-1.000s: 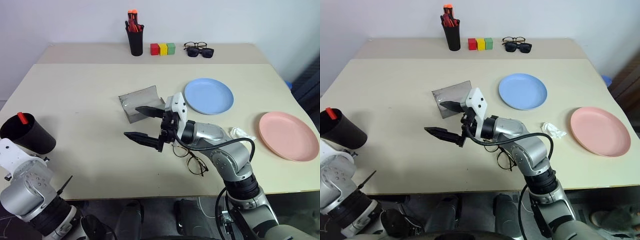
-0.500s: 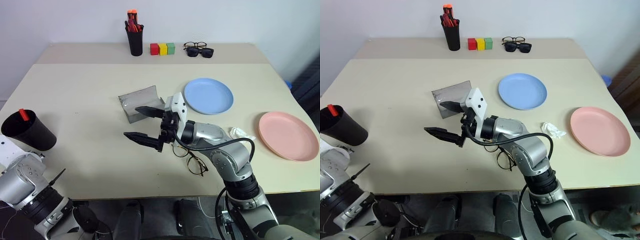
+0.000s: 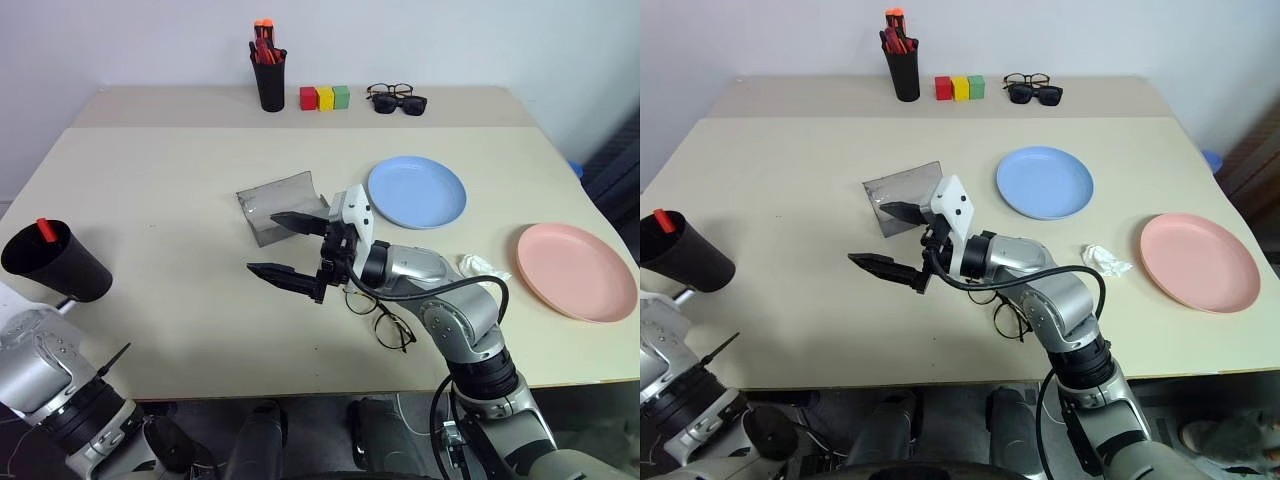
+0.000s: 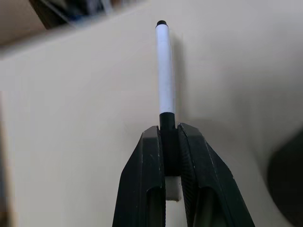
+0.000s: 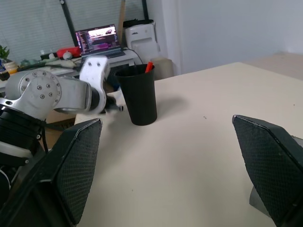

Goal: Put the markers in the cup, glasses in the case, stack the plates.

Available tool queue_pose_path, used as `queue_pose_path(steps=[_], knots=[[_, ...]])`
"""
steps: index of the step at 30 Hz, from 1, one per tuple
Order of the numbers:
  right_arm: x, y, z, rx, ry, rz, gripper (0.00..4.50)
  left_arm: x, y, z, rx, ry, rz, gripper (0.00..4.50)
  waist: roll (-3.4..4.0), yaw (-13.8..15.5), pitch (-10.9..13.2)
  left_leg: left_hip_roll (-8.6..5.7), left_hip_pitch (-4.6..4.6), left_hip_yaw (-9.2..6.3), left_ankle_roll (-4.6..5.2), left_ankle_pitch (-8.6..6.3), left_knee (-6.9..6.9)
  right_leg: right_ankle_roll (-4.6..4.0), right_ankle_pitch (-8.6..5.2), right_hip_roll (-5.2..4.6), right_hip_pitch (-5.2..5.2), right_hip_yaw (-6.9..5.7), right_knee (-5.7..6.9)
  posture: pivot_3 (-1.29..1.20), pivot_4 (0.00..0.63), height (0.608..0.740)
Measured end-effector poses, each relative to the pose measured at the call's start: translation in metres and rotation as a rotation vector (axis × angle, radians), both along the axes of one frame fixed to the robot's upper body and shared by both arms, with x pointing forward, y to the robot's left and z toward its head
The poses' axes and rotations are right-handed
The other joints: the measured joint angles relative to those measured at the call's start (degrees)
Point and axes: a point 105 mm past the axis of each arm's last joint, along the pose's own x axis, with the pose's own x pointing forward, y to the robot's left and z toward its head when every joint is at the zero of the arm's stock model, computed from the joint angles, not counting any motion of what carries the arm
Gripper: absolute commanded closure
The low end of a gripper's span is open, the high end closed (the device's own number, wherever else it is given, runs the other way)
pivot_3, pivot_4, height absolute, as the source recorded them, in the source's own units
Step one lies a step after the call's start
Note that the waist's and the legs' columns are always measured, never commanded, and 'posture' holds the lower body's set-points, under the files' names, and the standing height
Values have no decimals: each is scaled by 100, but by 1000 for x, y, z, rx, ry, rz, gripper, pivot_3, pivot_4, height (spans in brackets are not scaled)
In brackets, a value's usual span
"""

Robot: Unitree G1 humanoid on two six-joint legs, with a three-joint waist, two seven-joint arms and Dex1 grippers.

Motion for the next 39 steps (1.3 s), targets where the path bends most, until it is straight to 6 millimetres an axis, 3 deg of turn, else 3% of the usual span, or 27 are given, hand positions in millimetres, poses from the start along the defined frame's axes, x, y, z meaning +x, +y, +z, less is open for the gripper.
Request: queue_pose_path(steps=[2,3,6,9,12,16,26,33,39], knots=[[0,0,0,0,0,2,0,-3,3,32,155,-86,10,4460,0,16,0,0,0,0,-1,0,-1,-1,0,0,-1,0,-2,0,150,740],[0,0,0,-1,0,1,0,-2,1,61,297,-159,-12,4460,0,24,0,0,-2,0,-1,0,-1,-1,0,-1,-1,0,-4,0,150,740],[1,0,2,11,-3,-7,0,10,-29,131,618,-331,-170,4460,4,99,1,-4,-3,9,-1,0,-1,-3,-1,-10,3,2,-12,0,150,740],[11,-1,14,48,-11,-40,0,29,-65,153,761,-396,-350,4460,15,138,6,-7,-3,15,0,0,-1,-3,-1,-13,3,4,-16,0,150,740],[21,-9,27,71,-39,-78,0,43,-77,143,758,-382,-425,4460,15,129,6,-5,-3,13,2,-1,-6,-1,0,-10,0,3,-16,0,150,740],[29,-18,26,67,-44,-110,0,48,-78,120,725,-337,-430,4460,15,122,7,-3,-3,12,4,-1,-16,-1,0,-7,-7,3,-11,0,150,740],[25,-14,25,64,-55,-83,0,31,-66,57,650,-172,-342,4460,15,141,7,-3,-4,11,4,-1,-8,0,0,-8,-2,2,-11,0,150,740],[22,-10,23,55,-56,-56,0,31,-67,42,604,-163,-349,4460,14,139,7,-3,-4,10,4,-1,-8,0,0,-8,-1,1,-11,0,150,740],[20,-8,22,50,-65,-45,0,31,-69,40,595,-177,-342,1906,14,140,7,-3,-4,10,4,-1,-8,0,0,-8,-1,1,-11,0,150,740]])
